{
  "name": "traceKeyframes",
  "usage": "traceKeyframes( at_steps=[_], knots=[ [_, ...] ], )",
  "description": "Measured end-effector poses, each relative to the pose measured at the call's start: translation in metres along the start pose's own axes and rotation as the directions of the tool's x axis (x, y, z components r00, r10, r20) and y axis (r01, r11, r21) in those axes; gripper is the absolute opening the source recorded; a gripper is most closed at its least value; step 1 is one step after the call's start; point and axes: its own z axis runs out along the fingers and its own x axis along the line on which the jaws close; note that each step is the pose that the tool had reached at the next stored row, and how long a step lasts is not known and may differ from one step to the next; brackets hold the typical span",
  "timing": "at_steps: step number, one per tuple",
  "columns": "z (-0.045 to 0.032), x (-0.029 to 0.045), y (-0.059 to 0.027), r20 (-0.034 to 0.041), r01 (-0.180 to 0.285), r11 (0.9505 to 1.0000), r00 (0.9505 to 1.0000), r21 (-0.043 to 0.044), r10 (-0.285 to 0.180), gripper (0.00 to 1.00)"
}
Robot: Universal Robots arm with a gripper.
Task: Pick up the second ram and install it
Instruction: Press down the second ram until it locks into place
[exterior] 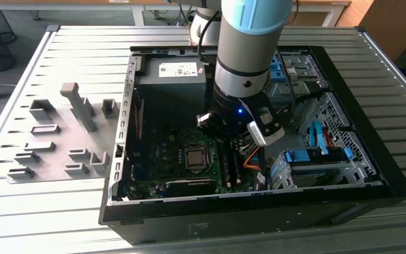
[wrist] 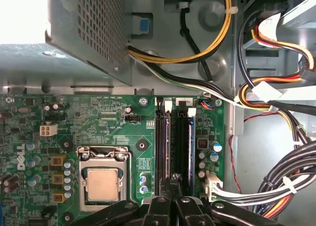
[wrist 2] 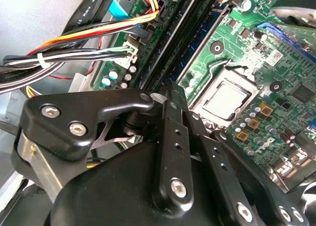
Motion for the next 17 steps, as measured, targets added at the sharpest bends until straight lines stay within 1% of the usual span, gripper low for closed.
traceKeyframes(
  at_steps=[7, 10, 11, 13, 15, 17],
  knots=[
    [0.0067, 0.0000, 0.0001, -0.0004, 0.000, 1.0000, 1.0000, 0.0012, 0.000, 0.11],
    [0.0073, -0.0001, 0.0002, -0.0005, 0.000, 1.0000, 1.0000, 0.0014, 0.000, 0.11],
    [0.0062, -0.0001, 0.0003, -0.0004, 0.000, 1.0000, 1.0000, 0.0015, 0.000, 0.11],
    [0.0027, -0.0002, 0.0006, 0.0010, 0.000, 1.0000, 1.0000, -0.0031, 0.000, 0.11],
    [-0.0044, 0.0000, -0.0001, 0.0000, 0.000, 1.0000, 1.0000, 0.0000, 0.000, 0.11],
    [-0.0100, 0.0000, -0.0002, 0.0001, 0.000, 1.0000, 1.0000, -0.0002, 0.000, 0.11]
  ],
)
